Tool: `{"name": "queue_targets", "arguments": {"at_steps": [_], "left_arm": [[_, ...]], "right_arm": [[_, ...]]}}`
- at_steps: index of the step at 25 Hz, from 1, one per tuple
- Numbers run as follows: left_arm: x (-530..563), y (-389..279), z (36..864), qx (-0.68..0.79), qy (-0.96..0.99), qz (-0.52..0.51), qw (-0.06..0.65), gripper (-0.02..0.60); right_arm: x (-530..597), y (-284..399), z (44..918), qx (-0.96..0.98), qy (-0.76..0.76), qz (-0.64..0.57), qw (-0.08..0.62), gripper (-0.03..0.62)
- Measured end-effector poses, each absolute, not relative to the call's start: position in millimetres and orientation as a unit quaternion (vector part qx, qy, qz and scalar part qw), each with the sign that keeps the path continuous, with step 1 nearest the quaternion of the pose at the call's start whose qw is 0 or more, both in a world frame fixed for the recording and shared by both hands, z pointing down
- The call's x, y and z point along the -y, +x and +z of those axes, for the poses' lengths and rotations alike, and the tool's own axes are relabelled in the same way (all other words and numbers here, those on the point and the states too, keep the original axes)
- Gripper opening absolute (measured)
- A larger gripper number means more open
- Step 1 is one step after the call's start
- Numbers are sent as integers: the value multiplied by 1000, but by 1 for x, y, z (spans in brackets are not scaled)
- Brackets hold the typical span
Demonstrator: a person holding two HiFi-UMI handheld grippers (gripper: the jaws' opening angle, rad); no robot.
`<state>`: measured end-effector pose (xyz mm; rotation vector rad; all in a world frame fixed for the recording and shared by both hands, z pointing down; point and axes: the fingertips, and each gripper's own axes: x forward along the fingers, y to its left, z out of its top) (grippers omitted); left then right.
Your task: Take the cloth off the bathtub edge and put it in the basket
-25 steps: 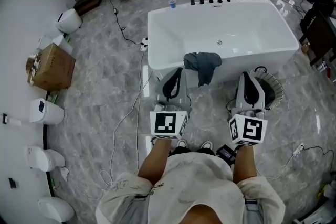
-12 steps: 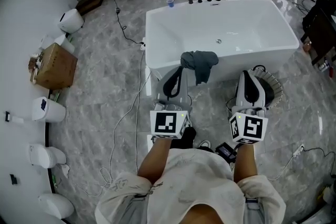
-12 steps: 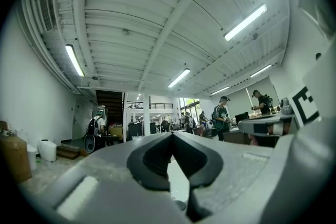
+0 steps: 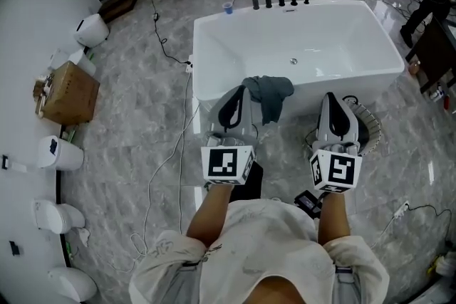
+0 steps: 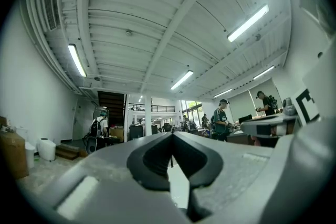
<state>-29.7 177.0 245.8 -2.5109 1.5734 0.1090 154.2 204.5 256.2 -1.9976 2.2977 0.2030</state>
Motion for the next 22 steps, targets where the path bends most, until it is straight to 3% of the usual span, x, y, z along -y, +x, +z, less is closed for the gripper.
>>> {"name": "queue_targets", "arguments": {"at_steps": [22], "left_arm": [[81,-111,263,-532,-844,45,52,0]], "right_arm": [[57,67,273,-752,-657,55,0,2]]}}
